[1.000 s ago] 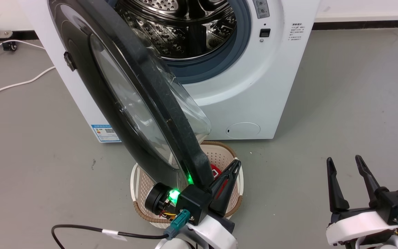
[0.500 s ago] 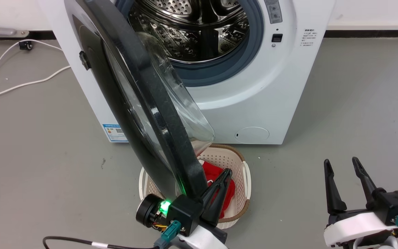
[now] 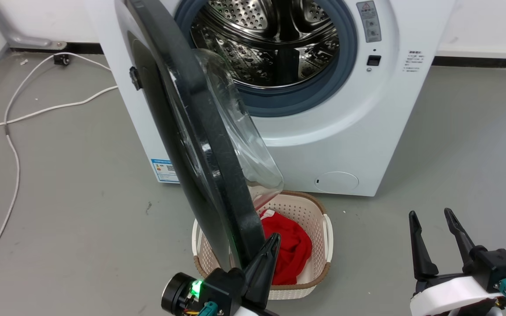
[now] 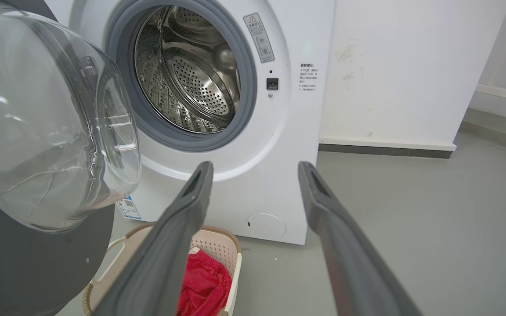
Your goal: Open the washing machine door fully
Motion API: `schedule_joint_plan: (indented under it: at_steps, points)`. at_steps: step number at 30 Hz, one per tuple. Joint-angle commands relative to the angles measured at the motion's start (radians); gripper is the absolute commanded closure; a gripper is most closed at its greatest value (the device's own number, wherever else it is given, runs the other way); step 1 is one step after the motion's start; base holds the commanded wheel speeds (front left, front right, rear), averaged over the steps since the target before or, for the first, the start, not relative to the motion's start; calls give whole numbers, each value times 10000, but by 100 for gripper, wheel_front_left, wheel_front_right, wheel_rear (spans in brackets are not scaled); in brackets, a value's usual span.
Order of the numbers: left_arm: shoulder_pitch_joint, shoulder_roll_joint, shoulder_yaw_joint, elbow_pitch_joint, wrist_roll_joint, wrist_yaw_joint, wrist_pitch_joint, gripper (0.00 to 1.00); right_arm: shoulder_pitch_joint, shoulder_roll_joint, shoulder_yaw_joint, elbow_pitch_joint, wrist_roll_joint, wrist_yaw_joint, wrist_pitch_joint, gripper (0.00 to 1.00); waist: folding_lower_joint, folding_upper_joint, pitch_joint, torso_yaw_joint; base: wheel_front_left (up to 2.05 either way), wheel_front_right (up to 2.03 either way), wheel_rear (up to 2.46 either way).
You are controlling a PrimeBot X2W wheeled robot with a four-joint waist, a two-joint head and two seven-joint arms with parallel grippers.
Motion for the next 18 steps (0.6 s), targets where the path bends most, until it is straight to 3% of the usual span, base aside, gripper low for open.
schedule_joint_plan:
  at_steps: [1, 10, 18]
  points:
    - [239, 137, 41, -140, -39, 111, 64, 100, 62, 25, -1, -36, -8, -7, 33, 0, 0, -1, -51, 188, 0, 0, 0]
    - [501, 393, 234, -248, -146, 301, 112, 100, 119, 25, -4, -103, 13, -7, 93, 0, 0, -1, -134, 655, 0, 0, 0]
    - [89, 438, 214, -190, -88, 220, 2, 100, 81, 24, 93, -129, 44, -7, 120, 0, 0, -1, -131, 545, 0, 0, 0]
